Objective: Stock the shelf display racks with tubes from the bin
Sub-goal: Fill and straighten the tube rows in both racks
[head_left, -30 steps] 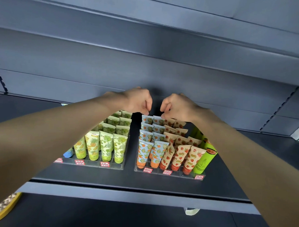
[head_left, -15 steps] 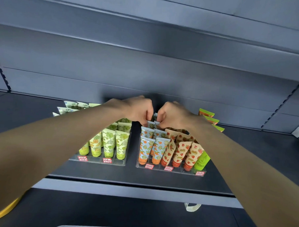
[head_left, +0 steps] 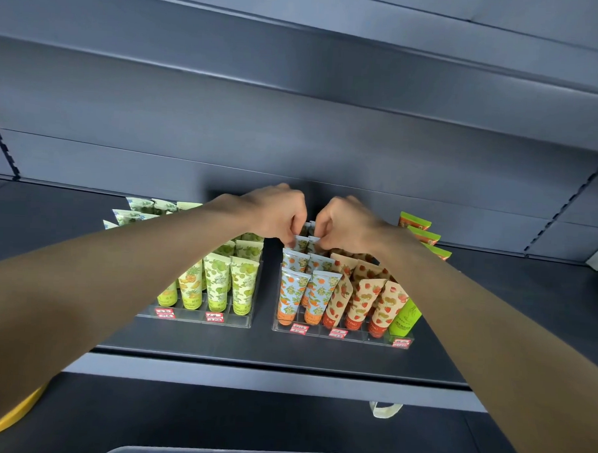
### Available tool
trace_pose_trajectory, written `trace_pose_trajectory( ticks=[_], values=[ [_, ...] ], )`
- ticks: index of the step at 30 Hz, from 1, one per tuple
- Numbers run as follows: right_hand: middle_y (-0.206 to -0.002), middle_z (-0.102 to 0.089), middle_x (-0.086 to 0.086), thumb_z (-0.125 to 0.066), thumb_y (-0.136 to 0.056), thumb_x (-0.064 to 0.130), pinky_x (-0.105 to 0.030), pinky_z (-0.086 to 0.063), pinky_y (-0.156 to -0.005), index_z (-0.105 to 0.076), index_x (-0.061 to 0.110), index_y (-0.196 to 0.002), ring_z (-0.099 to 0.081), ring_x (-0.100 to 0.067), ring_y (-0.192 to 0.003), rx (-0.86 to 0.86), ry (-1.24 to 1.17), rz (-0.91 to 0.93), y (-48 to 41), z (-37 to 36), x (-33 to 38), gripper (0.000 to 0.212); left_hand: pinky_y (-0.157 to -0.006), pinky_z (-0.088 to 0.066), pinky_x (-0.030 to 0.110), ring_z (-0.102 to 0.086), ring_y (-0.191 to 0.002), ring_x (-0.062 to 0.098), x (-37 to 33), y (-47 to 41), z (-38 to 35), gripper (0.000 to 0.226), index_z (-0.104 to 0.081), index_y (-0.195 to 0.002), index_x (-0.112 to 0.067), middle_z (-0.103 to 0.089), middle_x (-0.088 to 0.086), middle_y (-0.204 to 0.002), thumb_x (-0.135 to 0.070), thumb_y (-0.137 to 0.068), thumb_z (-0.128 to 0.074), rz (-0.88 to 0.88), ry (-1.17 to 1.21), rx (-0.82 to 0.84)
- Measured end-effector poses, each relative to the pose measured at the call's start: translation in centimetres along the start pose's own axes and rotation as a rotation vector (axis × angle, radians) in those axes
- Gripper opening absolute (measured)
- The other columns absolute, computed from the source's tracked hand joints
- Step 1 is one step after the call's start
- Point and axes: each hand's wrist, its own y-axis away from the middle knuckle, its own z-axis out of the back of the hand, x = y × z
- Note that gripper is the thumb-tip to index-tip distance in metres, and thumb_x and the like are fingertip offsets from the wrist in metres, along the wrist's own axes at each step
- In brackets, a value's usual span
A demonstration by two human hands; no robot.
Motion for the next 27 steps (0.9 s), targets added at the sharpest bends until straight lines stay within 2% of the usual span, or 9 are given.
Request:
trace_pose_trajectory(
  ticks=[7, 11, 15, 19, 21, 25, 27],
  values=[
    [-0.089, -0.062, 0.005, -0.073, -0.078, 0.010, -0.037, -0.053, -0.088, -0.072, 0.020, -0.086, -0.063, -0.017, -0.093, 0.016, -0.002, 0.005, 0.0, 0.0, 0.0, 0.013, -0.083, -0.050, 0.036, -0.049, -0.067, -0.004, 0.2, 0.1, 0.1, 0.005, -0.073, -0.074, -0.020, -0.061, -0.016, -0.064, -0.023, -0.078, -0.071, -0.013, 0.013, 0.010],
    [-0.090, -0.063, 0.003, -0.075, -0.077, 0.012, -0.038, -0.054, -0.087, -0.072, 0.023, -0.083, -0.063, -0.017, -0.091, 0.015, -0.020, 0.008, 0.0, 0.2, -0.1, 0.013, -0.079, -0.050, 0.030, -0.056, -0.069, 0.003, -0.1, 0.3, 0.5, 0.007, -0.074, -0.081, -0.015, -0.071, -0.003, -0.078, -0.021, -0.079, -0.070, -0.010, 0.023, 0.014],
    [-0.084, -0.063, 0.007, -0.076, -0.076, 0.013, -0.034, -0.053, -0.086, -0.072, 0.020, -0.084, -0.062, -0.015, -0.088, 0.008, -0.038, 0.021, 0.4, 0.9, 0.0, 0.012, -0.077, -0.048, 0.027, -0.057, -0.071, 0.006, -0.3, 0.7, 1.0, 0.011, -0.074, -0.087, -0.013, -0.072, -0.001, -0.084, -0.020, -0.081, -0.069, 0.000, 0.042, 0.012],
    [-0.077, -0.062, 0.012, -0.077, -0.074, 0.015, -0.030, -0.052, -0.082, -0.066, 0.029, -0.070, -0.062, -0.013, -0.086, -0.025, -0.062, 0.007, 0.9, 1.8, 0.2, 0.018, -0.068, -0.042, 0.018, -0.058, -0.076, 0.009, -0.7, 1.3, 1.9, 0.013, -0.073, -0.091, -0.008, -0.071, 0.002, -0.088, -0.016, -0.082, -0.067, 0.010, 0.089, -0.038],
    [-0.079, -0.064, 0.010, -0.077, -0.073, 0.017, -0.030, -0.053, -0.081, -0.065, 0.030, -0.067, -0.063, -0.013, -0.087, -0.038, -0.080, 0.000, 1.3, 2.2, 0.4, 0.019, -0.072, -0.044, 0.021, -0.059, -0.076, 0.009, -1.1, 1.7, 2.2, 0.014, -0.073, -0.091, -0.009, -0.071, 0.002, -0.088, -0.017, -0.082, -0.067, 0.003, 0.107, -0.040],
    [-0.071, -0.060, 0.016, -0.079, -0.074, 0.018, -0.025, -0.046, -0.074, -0.070, 0.020, -0.078, -0.057, -0.005, -0.076, 0.007, -0.113, 0.042, 2.7, 2.4, 1.0, 0.009, -0.078, -0.050, 0.024, -0.064, -0.078, 0.010, -1.5, 2.7, 2.0, 0.013, -0.072, -0.091, -0.013, -0.072, 0.000, -0.087, -0.021, -0.081, -0.069, -0.008, 0.163, 0.027],
    [-0.072, -0.061, 0.014, -0.079, -0.074, 0.018, -0.025, -0.046, -0.075, -0.073, 0.016, -0.083, -0.057, -0.004, -0.076, 0.030, -0.102, 0.055, 3.1, 2.2, 1.2, 0.011, -0.077, -0.049, 0.021, -0.064, -0.077, 0.007, -1.5, 3.0, 1.5, 0.015, -0.072, -0.092, -0.013, -0.072, -0.001, -0.087, -0.023, -0.080, -0.071, -0.008, 0.170, 0.053]
  ],
)
